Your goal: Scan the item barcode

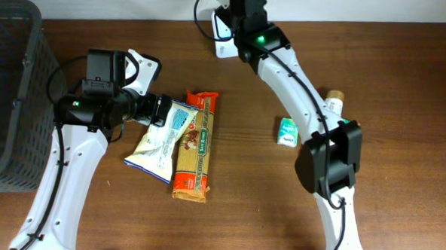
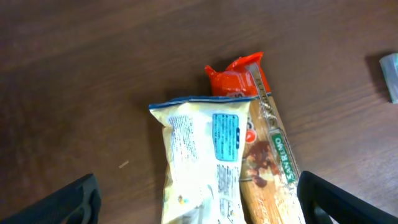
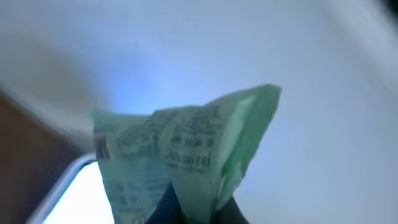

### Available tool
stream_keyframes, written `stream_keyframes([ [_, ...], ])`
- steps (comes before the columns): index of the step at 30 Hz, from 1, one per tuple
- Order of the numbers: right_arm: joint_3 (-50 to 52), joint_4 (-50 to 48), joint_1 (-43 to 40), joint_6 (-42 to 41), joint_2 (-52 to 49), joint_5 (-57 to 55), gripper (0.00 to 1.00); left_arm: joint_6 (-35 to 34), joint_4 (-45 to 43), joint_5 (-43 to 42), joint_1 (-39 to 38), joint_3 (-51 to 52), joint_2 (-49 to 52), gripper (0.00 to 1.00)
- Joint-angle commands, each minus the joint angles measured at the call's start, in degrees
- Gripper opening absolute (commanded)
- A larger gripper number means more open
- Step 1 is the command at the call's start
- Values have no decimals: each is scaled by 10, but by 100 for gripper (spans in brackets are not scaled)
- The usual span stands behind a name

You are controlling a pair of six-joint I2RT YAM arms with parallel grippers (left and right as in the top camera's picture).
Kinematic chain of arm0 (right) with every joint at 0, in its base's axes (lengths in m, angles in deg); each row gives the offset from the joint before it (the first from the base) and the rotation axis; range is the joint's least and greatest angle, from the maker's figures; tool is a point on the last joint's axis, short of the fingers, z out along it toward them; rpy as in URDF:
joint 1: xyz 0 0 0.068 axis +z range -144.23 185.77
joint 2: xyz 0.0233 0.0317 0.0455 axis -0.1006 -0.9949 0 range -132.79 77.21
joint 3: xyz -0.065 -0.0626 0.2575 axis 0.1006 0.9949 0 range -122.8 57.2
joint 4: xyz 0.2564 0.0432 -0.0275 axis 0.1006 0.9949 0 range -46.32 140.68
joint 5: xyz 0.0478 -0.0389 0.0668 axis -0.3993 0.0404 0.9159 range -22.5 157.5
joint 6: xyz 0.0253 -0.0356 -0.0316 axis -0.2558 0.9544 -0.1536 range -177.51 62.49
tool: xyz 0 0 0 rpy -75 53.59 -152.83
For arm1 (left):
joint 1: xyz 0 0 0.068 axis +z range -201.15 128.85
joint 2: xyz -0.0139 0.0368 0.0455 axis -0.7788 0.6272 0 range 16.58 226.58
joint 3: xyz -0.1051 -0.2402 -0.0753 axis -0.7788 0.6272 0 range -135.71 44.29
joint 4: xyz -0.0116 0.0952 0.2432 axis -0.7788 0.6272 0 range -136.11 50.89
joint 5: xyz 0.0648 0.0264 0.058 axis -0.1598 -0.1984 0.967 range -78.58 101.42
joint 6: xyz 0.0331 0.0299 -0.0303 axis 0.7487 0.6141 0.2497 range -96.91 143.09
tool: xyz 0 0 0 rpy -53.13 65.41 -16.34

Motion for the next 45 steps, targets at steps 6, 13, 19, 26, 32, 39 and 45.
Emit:
stream_keyframes([
  [6, -5, -204, -6, 217, -131, -97, 4, 9, 0, 0, 2, -4, -5, 99],
  [13, -5, -185, -5, 216, -135, -100, 4, 9, 0, 0, 2, -4, -5, 99],
  [19, -5, -130, -5, 149, -96, -92, 4, 9, 0, 0, 2, -4, -5, 99],
  [26, -5, 241, -7, -116, 99, 4, 4, 9, 0, 0, 2, -4, -5, 99],
  [32, 8, 651, -60, -329, 148, 180, 4, 9, 0, 0, 2, -4, -5, 99],
  [39, 230, 645, -198, -365, 131, 222, 4, 9, 0, 0, 2, -4, -5, 99],
  [45, 260, 665, -261, -355, 131, 306, 63, 9, 0, 0, 2, -4, -5, 99],
])
